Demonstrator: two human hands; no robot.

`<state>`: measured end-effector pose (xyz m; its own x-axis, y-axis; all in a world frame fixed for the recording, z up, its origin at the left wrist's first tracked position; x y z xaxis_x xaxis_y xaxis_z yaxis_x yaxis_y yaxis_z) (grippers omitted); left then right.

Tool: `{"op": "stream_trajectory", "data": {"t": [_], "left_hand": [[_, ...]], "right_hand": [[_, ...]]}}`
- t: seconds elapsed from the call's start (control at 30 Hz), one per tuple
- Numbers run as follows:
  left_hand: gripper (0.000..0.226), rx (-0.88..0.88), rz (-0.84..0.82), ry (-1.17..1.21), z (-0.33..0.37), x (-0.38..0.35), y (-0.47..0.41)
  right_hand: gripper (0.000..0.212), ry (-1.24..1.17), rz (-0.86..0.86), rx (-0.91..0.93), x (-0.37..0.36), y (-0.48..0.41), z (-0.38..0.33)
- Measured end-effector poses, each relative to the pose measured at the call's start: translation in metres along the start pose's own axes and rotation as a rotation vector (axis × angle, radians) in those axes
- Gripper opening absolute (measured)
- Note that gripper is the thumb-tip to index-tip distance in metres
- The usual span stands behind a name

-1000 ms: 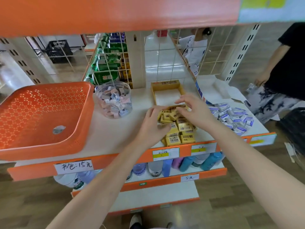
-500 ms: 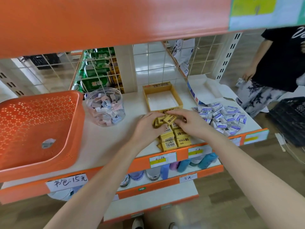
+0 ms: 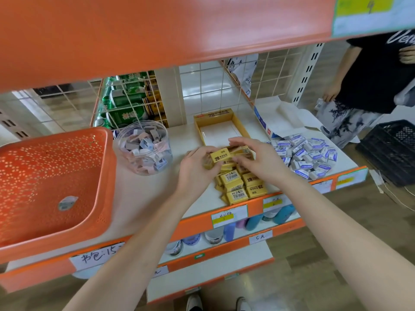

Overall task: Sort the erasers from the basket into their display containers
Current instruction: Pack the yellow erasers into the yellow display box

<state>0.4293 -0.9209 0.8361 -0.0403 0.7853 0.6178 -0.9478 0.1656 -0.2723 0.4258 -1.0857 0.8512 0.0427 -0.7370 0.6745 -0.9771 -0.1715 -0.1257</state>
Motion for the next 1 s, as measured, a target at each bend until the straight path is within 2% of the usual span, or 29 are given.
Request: {"op": "stream_trajectory", "data": {"t": [0.2, 0.37, 0.5, 0.67, 0.83, 1.0], "left_hand": [[0.023, 0.052, 0.117, 0.049, -0.034, 0.023, -0.002], [0.020, -0.001, 0.111, 0.073, -0.044, 0.029, 0.001], [0.021, 0.005, 0.111, 0.062, -0.046, 0.028, -0.001], [0.025, 0.087, 0.111, 0.012, -0.035, 0.026, -0.015], [0.035, 0.176, 0.025, -0.063, -0.028, 0.017, -0.038], [0.033, 0.204, -0.026, -0.187, -0.019, 0.007, -0.073]], "right_hand": [[0.046, 0.309, -0.258, -0.061, -0.017, -0.015, -0.004], [0.036, 0.304, -0.255, -0.078, -0.021, -0.023, -0.003], [0.034, 0.330, -0.247, -0.007, -0.025, -0.027, -0.007], [0.035, 0.313, -0.232, 0.047, -0.013, -0.040, -0.011], [0.035, 0.348, -0.209, 0.043, 0.010, -0.059, -0.002], [0.034, 0.370, -0.222, 0.043, 0.027, -0.086, 0.002]]}}
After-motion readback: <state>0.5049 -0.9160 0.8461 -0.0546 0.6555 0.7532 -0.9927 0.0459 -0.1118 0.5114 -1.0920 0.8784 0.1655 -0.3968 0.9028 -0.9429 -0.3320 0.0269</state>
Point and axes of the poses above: each hand's wrist, its own y-axis away from the middle knuckle, its own x-axis out of the back of the hand, z = x × y, the point moved 6 cm from there along -y, towards the middle knuckle, and after that the axes turned 2 degrees about -z, right-handed, at the moved point
